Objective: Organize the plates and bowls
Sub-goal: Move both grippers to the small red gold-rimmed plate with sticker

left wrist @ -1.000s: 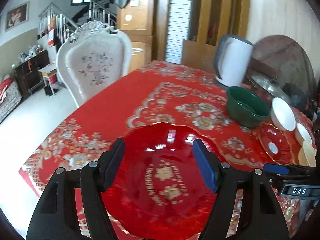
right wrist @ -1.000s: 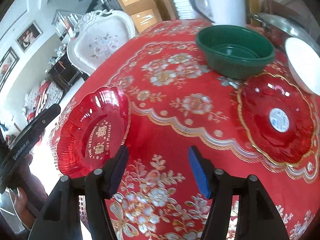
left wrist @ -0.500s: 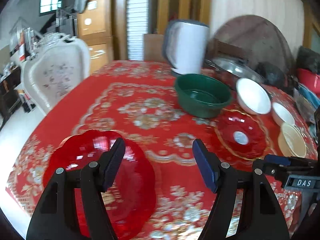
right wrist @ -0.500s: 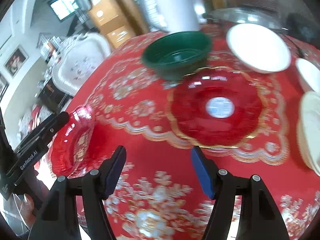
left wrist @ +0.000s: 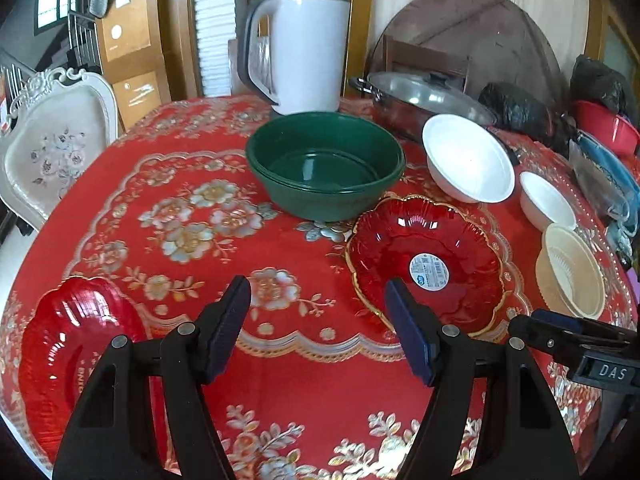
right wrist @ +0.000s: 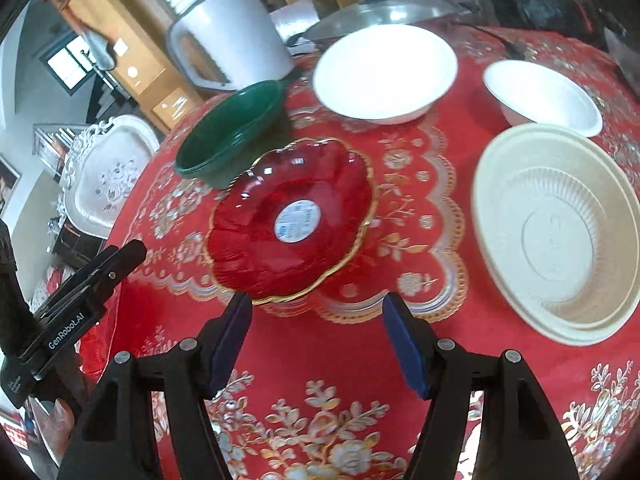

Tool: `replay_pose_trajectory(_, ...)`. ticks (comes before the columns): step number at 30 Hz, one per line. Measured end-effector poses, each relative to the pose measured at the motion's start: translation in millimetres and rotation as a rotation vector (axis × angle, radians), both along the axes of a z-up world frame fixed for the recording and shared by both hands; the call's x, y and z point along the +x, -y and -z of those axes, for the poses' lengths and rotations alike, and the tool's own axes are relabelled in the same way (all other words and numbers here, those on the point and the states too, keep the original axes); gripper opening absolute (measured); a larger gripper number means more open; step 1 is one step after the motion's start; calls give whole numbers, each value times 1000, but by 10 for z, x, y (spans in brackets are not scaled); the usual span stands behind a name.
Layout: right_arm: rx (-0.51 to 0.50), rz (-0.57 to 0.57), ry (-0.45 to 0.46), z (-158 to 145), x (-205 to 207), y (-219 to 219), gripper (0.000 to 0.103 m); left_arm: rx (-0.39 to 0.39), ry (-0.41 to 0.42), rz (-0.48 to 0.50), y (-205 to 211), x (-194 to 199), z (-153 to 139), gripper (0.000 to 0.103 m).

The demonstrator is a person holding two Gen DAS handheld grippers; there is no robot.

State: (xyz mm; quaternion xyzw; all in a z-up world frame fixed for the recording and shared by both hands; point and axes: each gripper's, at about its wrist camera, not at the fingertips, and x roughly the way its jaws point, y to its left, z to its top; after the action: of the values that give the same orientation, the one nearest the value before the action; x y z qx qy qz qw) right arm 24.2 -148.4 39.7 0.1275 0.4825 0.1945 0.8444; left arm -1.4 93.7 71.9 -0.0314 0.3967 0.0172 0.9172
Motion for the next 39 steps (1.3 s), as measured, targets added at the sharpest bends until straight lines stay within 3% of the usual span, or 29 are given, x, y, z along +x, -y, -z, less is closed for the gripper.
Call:
replay_pose_trajectory(8,7,-22,-19,83,199,7,68,-2,-59,-17,35,229,167,70)
replay_pose_trajectory(33,-59,-67,-19,174,794,-139,68,20,-137,-3,165,694,399,70)
replay_pose_trajectory(39,-66,-69,-21,235,858,-116,68,135,-205,-42,271,824,520,71)
